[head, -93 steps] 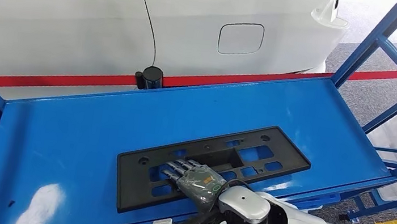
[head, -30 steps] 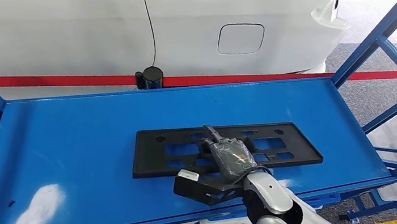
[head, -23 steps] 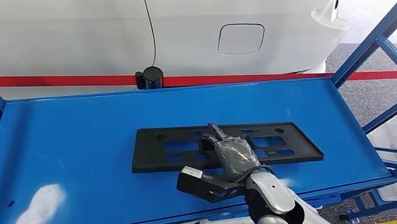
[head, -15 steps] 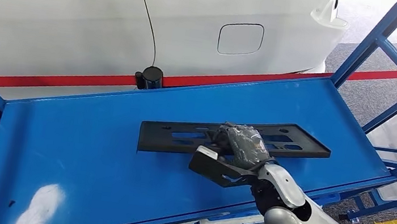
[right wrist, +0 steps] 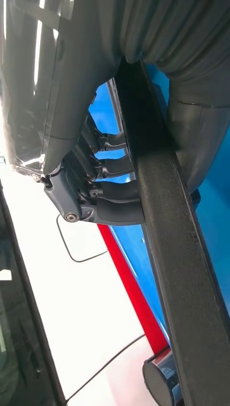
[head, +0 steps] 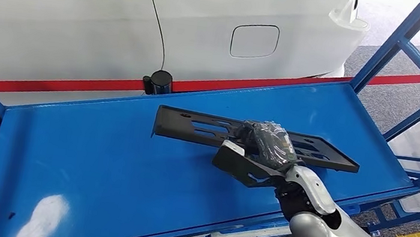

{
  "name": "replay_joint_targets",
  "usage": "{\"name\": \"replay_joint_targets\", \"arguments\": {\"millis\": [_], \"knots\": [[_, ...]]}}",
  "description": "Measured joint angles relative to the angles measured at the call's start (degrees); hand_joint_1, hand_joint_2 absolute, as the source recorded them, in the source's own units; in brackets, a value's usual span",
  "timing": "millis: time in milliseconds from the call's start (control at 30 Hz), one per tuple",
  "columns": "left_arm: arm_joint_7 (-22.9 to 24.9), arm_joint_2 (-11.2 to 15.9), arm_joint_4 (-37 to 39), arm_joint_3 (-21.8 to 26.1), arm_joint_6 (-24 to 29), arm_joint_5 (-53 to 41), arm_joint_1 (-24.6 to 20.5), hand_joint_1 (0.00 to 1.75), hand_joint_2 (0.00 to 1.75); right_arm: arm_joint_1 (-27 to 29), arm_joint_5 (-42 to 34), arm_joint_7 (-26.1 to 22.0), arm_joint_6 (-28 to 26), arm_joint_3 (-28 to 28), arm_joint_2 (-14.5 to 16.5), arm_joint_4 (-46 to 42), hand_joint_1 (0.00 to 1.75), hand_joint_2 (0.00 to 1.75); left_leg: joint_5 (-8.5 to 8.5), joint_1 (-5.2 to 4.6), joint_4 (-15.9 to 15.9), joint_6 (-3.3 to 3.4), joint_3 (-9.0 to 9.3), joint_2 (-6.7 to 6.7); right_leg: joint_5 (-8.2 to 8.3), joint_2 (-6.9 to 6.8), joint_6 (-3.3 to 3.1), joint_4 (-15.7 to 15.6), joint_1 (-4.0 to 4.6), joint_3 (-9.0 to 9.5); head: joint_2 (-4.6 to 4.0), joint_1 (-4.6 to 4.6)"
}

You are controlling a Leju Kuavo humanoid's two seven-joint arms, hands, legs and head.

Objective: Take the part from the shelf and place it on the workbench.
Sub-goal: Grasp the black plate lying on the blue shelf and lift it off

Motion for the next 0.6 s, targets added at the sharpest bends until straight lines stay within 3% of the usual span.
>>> {"name": "replay_joint_targets", "arguments": {"millis": [133,333,600], "knots": [[0.0,-0.1,0.0,0.0,-0.1,0.0,0.0,0.00,0.00,0.1,-1.9,0.1,-0.2,-0.3,-0.3,-0.4,1.75,1.75,0.00,0.00,0.0,0.00,0.00,0.00,0.00,0.00,0.00,0.0,0.00,0.00,0.00,0.01],[-0.2,-0.3,0.0,-0.1,-0.3,-0.1,0.0,0.00,0.00,-0.1,-13.4,-2.5,-4.9,-2.7,-0.9,-1.1,1.75,1.75,-0.04,0.00,0.0,-0.06,0.02,0.06,0.00,0.05,0.00,0.0,0.00,0.04,0.00,0.00],[-0.6,-0.3,0.0,-0.7,0.5,-1.7,0.0,0.00,0.00,-2.4,-39.1,-15.8,-20.7,-10.2,-1.5,-4.0,1.75,1.75,-0.04,-0.02,0.0,-0.06,0.14,0.11,0.02,0.19,0.01,0.0,-0.01,0.14,0.00,0.02]]}}
